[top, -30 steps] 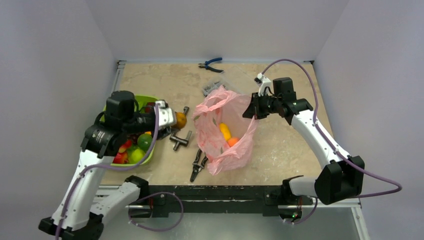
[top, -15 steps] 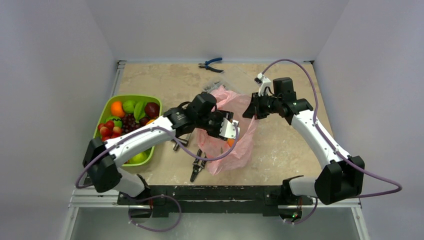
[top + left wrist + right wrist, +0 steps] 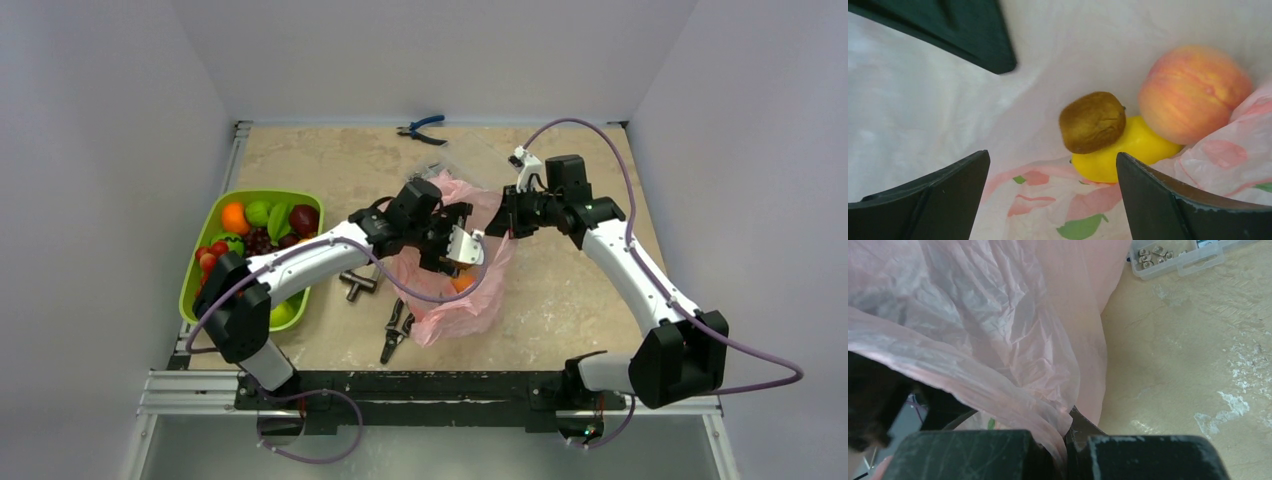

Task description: Place the fake fruits into the plastic bag and tie a complex knot

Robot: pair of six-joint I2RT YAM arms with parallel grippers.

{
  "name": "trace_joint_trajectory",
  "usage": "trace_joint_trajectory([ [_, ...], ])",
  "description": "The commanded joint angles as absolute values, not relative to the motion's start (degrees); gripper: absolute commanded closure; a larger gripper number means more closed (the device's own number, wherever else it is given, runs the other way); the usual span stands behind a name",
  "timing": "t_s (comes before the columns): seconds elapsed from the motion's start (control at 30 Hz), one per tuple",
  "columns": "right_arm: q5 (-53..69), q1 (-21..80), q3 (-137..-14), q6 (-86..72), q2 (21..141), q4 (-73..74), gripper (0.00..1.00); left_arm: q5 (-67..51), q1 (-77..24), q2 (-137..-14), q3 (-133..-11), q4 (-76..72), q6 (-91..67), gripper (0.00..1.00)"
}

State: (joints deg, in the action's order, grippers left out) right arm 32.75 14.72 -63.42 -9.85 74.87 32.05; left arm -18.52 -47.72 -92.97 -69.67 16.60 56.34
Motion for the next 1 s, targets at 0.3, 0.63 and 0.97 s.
trace_joint_trajectory([
  [0.3, 36.3, 14.8, -64.2, -11.6, 74.6, 28.7, 1.0, -35.4, -47.7, -74.7, -87.5, 33.8, 31.0, 0.02],
  [0.63, 36.2, 14.8, -62.1, -12.8, 72.6, 27.1, 1.0, -14.7, -43.5, -59.8, -76.2, 35.1, 27.6, 0.0],
  [0.97, 37.5, 14.8, -60.2, -15.1, 71.2, 25.0, 1.0, -7.2, -47.8, -66.7, -78.7, 31.9, 43.6, 0.3],
])
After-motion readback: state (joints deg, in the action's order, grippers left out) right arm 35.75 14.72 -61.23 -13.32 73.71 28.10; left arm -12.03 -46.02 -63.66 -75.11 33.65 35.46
